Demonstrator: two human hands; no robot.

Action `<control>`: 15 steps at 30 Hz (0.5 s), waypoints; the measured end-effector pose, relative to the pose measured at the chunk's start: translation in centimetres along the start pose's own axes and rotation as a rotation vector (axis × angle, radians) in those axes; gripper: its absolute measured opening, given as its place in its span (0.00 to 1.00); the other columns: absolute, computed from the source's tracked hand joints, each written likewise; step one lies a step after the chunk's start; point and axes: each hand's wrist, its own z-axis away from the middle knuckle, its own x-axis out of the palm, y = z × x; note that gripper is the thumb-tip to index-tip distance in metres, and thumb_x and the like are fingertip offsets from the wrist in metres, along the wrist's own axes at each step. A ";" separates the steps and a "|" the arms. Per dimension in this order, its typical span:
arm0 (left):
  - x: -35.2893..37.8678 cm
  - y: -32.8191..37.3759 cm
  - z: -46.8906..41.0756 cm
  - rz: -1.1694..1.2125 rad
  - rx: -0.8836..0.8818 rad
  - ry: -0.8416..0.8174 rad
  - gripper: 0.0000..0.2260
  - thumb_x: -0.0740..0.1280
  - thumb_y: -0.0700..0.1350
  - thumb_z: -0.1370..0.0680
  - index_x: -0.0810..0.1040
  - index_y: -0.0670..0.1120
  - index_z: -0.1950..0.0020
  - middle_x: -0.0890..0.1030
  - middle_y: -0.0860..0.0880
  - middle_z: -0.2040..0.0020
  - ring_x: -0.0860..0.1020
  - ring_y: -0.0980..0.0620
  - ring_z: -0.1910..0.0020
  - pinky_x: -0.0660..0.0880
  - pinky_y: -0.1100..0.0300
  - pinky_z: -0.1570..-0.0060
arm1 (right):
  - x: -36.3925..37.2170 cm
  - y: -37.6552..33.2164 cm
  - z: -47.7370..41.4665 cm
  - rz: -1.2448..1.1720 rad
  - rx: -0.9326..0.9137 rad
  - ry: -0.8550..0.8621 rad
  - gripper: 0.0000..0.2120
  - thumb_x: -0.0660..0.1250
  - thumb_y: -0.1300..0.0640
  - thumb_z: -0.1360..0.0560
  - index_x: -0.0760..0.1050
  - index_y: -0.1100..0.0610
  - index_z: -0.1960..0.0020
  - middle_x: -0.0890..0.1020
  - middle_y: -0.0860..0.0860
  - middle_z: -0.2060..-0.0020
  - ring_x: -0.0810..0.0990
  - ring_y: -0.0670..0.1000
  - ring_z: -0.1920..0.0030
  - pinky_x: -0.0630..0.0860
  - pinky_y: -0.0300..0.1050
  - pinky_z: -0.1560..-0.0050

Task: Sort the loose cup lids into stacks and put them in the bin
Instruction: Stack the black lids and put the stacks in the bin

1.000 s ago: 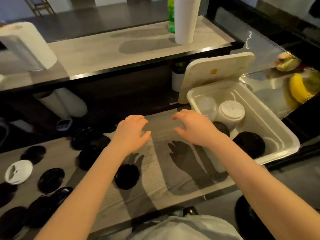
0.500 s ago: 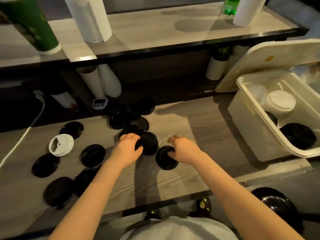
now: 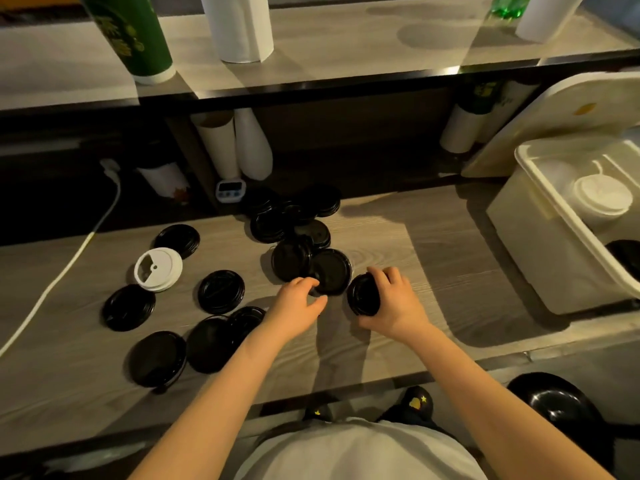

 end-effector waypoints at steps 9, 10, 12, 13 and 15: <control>0.1 0.3 2.7 0.837 -0.041 0.009 0.06 0.65 0.42 0.22 0.77 0.52 0.48 0.81 0.49 0.49 0.78 0.52 0.46 0.74 0.56 0.43 | -0.7 -4.6 1.5 -0.201 -0.390 0.105 0.46 0.76 0.50 0.36 0.57 0.54 0.25 0.65 0.51 0.34 0.64 0.51 0.34 0.63 0.38 0.37; 0.1 0.0 3.0 0.869 -0.056 0.025 0.07 0.64 0.41 0.22 0.77 0.51 0.48 0.81 0.48 0.48 0.79 0.52 0.46 0.75 0.56 0.44 | -0.7 -5.0 1.5 -0.193 -0.409 0.095 0.46 0.77 0.50 0.36 0.56 0.54 0.25 0.65 0.50 0.33 0.63 0.50 0.33 0.62 0.37 0.37; -0.1 -0.7 3.5 0.957 -0.092 0.042 0.09 0.64 0.38 0.22 0.77 0.47 0.43 0.81 0.46 0.47 0.79 0.50 0.46 0.76 0.57 0.47 | -0.7 -5.7 1.5 -0.172 -0.451 0.078 0.47 0.77 0.50 0.36 0.56 0.54 0.25 0.64 0.50 0.31 0.63 0.51 0.32 0.60 0.37 0.35; -0.3 -1.0 3.7 1.008 -0.116 0.053 0.10 0.63 0.37 0.22 0.77 0.45 0.42 0.81 0.44 0.47 0.80 0.49 0.46 0.77 0.57 0.49 | -0.7 -6.1 1.4 -0.169 -0.469 0.070 0.47 0.77 0.50 0.36 0.56 0.55 0.25 0.64 0.51 0.30 0.63 0.51 0.31 0.60 0.37 0.34; -0.9 -1.9 4.1 1.073 -0.167 0.128 0.08 0.63 0.37 0.22 0.77 0.45 0.45 0.81 0.43 0.48 0.80 0.48 0.48 0.77 0.57 0.53 | -0.4 -6.8 0.9 -0.197 -0.471 0.051 0.47 0.76 0.49 0.35 0.54 0.54 0.24 0.64 0.51 0.29 0.63 0.51 0.29 0.61 0.40 0.31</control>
